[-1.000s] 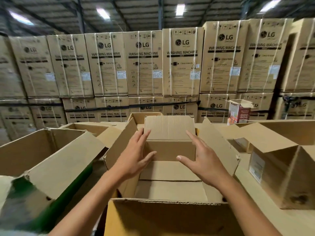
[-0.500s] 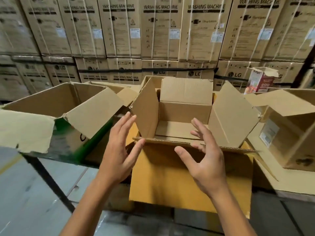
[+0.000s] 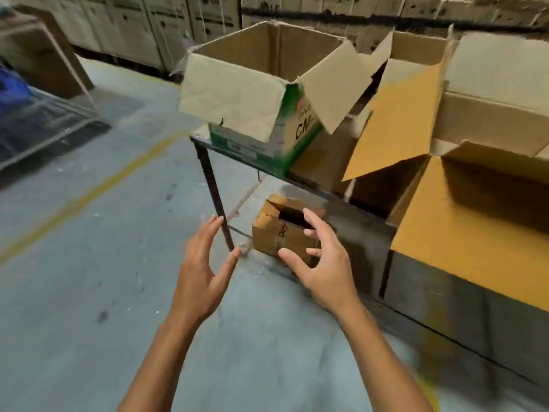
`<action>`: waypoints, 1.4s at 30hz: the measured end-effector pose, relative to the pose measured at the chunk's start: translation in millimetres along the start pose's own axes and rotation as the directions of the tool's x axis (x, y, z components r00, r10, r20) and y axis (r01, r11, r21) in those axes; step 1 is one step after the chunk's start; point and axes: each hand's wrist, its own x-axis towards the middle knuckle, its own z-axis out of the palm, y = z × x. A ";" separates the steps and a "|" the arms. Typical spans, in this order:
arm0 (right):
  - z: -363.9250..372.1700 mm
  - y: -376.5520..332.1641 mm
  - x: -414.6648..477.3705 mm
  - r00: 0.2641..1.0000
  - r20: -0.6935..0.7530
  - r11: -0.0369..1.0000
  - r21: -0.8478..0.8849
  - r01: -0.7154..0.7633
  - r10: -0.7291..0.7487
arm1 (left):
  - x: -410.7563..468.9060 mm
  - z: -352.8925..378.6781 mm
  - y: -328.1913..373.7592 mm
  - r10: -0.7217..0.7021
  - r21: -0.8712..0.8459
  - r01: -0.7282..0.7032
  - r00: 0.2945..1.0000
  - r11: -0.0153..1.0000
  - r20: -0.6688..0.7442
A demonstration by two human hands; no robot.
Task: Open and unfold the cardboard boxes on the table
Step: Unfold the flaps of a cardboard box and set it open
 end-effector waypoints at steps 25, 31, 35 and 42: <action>375.9 -24.2 220.1 0.946 0.323 1.000 -0.004 -0.017 0.017 | 162.4 -199.3 -318.4 -0.223 0.207 0.243 0.968 0.948 -0.114; 430.0 -36.8 347.1 0.957 0.290 0.999 0.036 -0.004 -0.007 | 278.8 -222.8 -371.3 -0.206 0.226 0.227 0.972 0.947 -0.114; 458.8 -42.8 423.4 0.962 0.272 1.000 -0.001 0.021 -0.020 | 352.1 -223.2 -402.1 -0.194 0.199 0.214 0.974 0.956 -0.118; 526.2 -29.9 545.2 0.980 0.200 0.998 -0.059 -0.003 0.015 | 493.0 -214.9 -496.8 -0.149 0.153 0.159 0.986 0.975 -0.070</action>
